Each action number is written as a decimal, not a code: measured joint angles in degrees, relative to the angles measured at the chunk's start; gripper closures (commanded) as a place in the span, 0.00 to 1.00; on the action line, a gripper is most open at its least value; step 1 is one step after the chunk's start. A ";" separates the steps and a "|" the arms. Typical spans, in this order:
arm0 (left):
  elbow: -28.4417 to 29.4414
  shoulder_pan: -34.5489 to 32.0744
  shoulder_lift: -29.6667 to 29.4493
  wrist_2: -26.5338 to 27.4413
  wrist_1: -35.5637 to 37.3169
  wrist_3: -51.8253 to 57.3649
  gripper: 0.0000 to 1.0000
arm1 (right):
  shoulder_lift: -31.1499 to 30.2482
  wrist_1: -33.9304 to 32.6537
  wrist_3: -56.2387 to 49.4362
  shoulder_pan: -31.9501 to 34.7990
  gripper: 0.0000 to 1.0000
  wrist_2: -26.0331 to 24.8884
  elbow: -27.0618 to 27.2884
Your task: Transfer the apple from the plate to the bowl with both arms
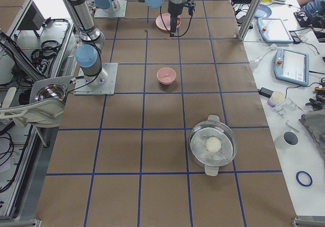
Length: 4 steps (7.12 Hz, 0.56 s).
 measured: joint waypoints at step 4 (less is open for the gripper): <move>-4.36 -3.08 -6.68 -4.70 4.41 -3.58 0.00 | 0.25 -0.66 -0.24 -0.03 0.00 0.37 0.06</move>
